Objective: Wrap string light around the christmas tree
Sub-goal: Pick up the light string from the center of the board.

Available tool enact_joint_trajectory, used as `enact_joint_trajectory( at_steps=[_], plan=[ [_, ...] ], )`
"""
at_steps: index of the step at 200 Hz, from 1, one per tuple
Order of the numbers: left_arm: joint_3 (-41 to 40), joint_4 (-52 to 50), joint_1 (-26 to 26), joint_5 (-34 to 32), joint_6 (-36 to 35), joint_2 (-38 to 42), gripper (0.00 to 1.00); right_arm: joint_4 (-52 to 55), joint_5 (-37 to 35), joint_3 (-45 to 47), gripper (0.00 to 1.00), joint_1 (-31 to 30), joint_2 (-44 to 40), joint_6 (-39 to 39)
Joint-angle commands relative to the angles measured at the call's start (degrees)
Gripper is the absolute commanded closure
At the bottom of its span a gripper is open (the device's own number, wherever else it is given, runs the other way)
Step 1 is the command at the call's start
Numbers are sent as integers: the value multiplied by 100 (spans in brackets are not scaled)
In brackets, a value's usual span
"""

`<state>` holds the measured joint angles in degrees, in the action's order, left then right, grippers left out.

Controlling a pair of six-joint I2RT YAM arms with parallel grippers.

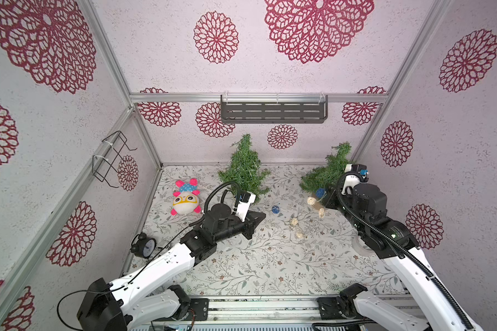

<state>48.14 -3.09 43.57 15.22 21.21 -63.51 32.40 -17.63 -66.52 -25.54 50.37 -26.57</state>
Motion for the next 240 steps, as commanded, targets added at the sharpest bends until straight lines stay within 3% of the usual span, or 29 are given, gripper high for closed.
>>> enact_joint_trajectory(
  at_steps=[1,19,40,72,108,127,172,209,240],
  plan=[
    [519,-1267,-31,246,-431,-67,100,679,-800,-278,100,220,-341,35],
    [907,-1289,-27,383,-445,-191,100,946,-1146,-517,100,360,-311,64],
    [1280,-1039,-25,424,-380,-425,100,1192,-2076,-625,100,484,-286,216],
    [2080,-883,-26,477,-297,-1223,100,1139,-3027,-277,100,996,-382,495],
    [3089,-1569,-2,409,-496,-1977,100,810,-1158,1479,100,1096,-848,-730],
    [3338,-1652,2,530,-443,-2051,100,359,-616,2251,100,1102,-1020,-1068],
    [3012,-1749,28,503,-537,-1923,100,-282,759,3065,100,1073,-615,-1694],
    [2888,-1727,-29,700,-534,-1501,100,-419,1030,3374,52,927,-496,-1679],
    [3684,-2803,-24,340,-883,-1323,100,-443,1003,3414,34,565,-515,-1372]
  ],
)
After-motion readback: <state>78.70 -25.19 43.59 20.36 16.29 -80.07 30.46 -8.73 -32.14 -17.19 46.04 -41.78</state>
